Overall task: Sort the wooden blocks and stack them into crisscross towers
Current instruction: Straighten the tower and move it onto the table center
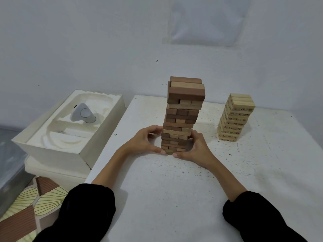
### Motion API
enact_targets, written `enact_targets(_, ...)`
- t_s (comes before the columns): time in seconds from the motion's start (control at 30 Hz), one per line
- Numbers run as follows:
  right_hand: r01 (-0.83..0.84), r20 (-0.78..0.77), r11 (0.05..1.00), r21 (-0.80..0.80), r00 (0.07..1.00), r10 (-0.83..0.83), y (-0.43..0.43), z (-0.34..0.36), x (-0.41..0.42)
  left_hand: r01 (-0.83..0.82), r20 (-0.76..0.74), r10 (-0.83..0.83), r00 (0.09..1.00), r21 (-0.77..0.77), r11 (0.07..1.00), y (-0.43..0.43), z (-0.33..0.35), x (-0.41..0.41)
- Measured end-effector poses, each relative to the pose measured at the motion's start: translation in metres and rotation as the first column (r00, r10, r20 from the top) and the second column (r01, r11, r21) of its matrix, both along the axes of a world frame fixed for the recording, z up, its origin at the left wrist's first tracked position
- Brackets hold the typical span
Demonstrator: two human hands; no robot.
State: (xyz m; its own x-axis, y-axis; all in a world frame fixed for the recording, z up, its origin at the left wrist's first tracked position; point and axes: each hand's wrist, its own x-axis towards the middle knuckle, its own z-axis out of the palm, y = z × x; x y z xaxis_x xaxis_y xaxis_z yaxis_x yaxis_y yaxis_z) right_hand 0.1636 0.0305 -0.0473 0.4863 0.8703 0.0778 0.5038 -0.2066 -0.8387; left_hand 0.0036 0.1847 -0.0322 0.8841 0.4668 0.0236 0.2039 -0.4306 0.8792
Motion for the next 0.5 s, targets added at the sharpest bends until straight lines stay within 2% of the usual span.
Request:
enact_targets(0.33, 0.023, 0.067, 1.000, 0.014, 0.997, -0.024, 0.001, 0.000, -0.002, 0.005, 0.014, -0.005, 1.000, -0.007, 1.000, -0.006, 0.004, 0.002)
enact_targets(0.5, 0.027, 0.090, 0.999, 0.027, 0.995, -0.030, -0.001, 0.003, -0.002, 0.002, 0.021, -0.003, 1.000, 0.059, 0.998, -0.014, 0.006, 0.005)
